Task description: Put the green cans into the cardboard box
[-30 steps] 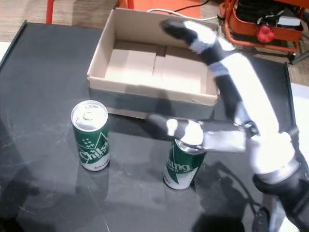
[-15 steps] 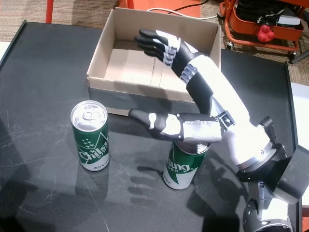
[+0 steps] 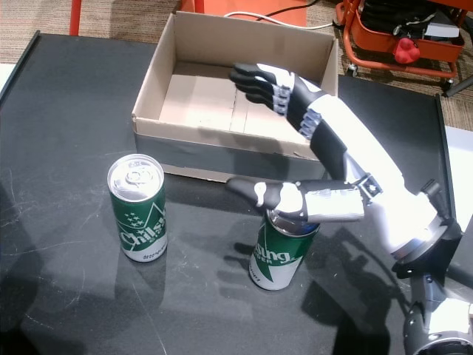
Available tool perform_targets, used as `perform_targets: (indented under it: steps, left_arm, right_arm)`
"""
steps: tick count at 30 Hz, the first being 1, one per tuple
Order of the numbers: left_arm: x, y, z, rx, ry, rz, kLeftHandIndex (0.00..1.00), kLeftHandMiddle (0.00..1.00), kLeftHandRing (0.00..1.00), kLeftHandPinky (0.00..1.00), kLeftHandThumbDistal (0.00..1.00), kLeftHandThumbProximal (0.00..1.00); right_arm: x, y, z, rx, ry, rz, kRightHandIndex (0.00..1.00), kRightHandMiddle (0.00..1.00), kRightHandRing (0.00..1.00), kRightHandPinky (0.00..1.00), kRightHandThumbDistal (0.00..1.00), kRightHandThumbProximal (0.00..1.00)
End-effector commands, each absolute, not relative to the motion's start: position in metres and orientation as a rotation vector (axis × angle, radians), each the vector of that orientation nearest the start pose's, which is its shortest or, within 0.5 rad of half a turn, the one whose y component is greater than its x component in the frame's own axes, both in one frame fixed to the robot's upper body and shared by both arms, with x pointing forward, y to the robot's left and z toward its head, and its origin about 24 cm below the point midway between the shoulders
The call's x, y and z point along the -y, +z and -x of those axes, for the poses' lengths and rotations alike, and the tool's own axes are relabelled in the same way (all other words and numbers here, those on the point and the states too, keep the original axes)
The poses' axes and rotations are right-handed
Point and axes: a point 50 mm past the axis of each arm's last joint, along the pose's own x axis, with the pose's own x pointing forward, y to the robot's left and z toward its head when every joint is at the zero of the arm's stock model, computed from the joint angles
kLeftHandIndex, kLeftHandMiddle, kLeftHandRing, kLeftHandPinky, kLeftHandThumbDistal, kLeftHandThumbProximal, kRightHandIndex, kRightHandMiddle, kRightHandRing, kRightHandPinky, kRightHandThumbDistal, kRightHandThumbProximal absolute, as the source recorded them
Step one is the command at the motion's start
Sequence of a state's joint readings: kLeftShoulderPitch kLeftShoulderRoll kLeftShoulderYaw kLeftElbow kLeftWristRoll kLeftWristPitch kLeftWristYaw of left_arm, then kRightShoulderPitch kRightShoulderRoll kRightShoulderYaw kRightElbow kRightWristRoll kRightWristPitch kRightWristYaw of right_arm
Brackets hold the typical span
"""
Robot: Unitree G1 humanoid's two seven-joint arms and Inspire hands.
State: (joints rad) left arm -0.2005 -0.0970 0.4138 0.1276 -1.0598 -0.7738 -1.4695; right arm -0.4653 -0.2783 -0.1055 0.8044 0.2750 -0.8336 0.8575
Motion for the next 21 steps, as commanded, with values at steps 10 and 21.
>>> perform_targets:
  steps: [10,21]
  left_arm:
    - [-0.204,0.107,-0.215,1.335,-0.472,0.173,1.0,1.0,1.0,0.93,1.0,0.51]
    - [-0.205,0.108,-0.22,1.332,-0.512,0.204,1.0,1.0,1.0,0.93,1.0,0.5]
  right_arm:
    - [0.205,0.072,-0.303,0.432,0.656,0.25,0.97,0.92,0.9,0.88,0.92,0.44]
    - [0.202,0.053,-0.295,0.334,0.734,0.221,0.95,0.92,0.91,0.89,0.87,0.4]
